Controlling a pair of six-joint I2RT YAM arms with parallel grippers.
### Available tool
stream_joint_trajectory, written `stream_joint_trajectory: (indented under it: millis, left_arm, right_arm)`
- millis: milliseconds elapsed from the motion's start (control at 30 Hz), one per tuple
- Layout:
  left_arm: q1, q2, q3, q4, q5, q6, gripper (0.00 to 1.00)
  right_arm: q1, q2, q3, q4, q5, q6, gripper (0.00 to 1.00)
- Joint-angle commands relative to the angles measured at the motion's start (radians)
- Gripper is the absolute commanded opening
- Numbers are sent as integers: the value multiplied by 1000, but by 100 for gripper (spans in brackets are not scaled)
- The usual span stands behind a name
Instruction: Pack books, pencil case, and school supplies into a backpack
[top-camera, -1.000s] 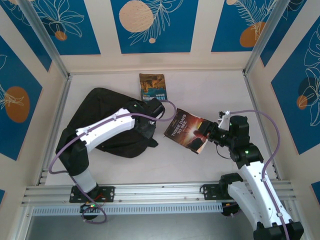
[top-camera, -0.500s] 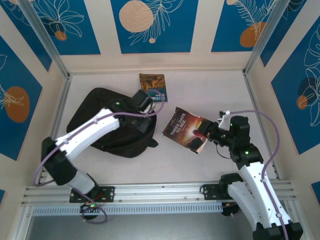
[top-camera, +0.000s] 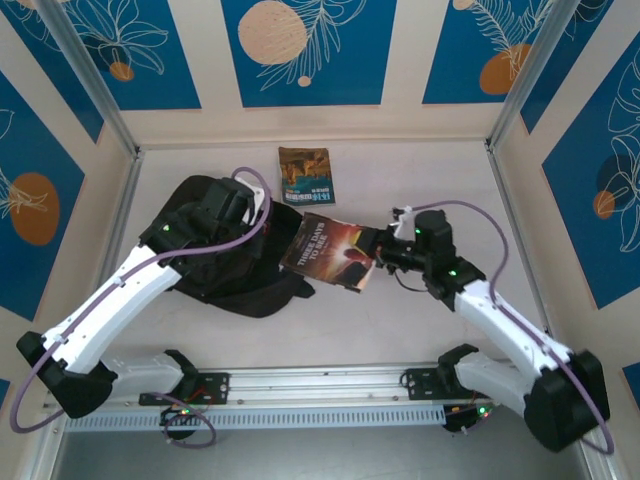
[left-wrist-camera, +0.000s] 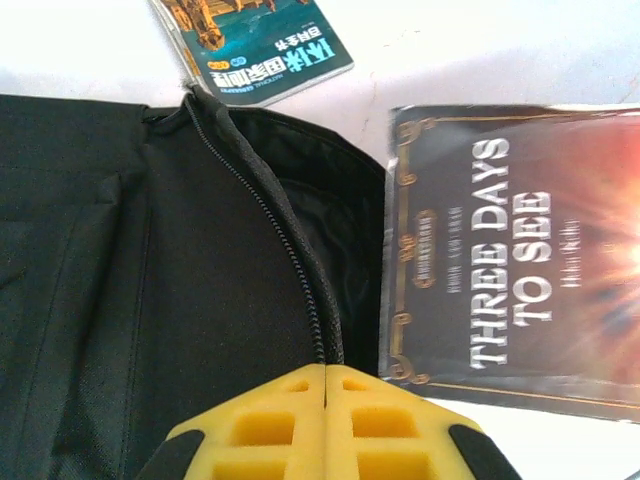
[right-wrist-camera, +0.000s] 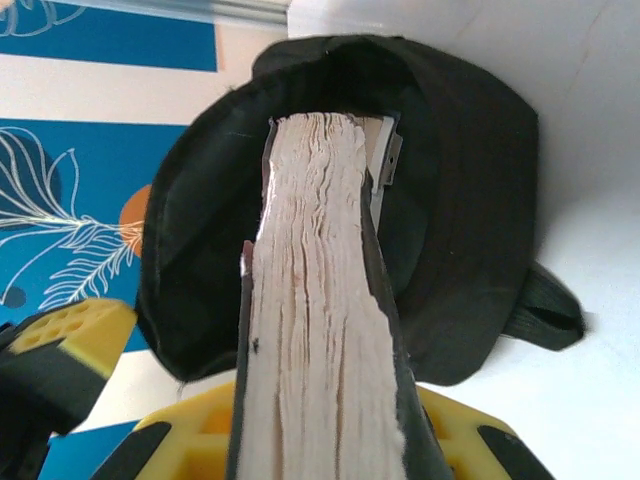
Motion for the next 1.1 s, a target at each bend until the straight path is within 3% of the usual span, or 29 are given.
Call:
stream_joint_trajectory:
  millis: [0, 133, 167, 267, 333, 400, 567, 700, 800, 833, 867, 933, 967, 1067]
  left_arm:
    - [10, -13, -12, 2, -9, -19, 0]
    - [13, -10, 2, -9, 3, -8, 0]
    - [14, 0, 19, -26, 2, -5, 4]
    - [14, 30, 57, -66, -10, 8, 43]
    - [14, 57, 72, -84, -12, 17, 60]
    - [15, 92, 81, -103, -24, 18, 67]
    - [18, 160, 85, -93, -47, 29, 74]
    - [19, 202, 117, -108, -172, 41, 71]
    - [37, 203, 106, -94, -190, 50, 63]
    - [47, 205, 104, -92, -188, 52, 58]
    - [59, 209, 104, -91, -176, 57, 45]
    - [81, 214, 116, -91, -148, 58, 10]
    - [91, 208, 126, -90, -134, 58, 0]
    - [101, 167, 163, -80, -83, 63, 0]
  right_arm:
    - [59, 117, 89, 180, 44, 90, 0]
    - [120, 270, 173, 267, 19, 126, 0]
    - [132, 302, 194, 284, 7, 135, 0]
    - [157, 340, 221, 316, 10, 151, 0]
    - [163, 338, 222, 316, 21, 152, 0]
    - [165, 331, 216, 318, 24, 151, 0]
    - [168, 311, 192, 334, 23, 153, 0]
    - [168, 301, 182, 338, 17, 154, 0]
    - [167, 291, 168, 339, 16, 151, 0]
    - [167, 287, 165, 338, 17, 150, 0]
    - [167, 286, 160, 338, 17, 150, 0]
    - [167, 279, 157, 323, 16, 136, 0]
    - [168, 274, 159, 292, 16, 117, 0]
    - [179, 233, 163, 110, 72, 34, 0]
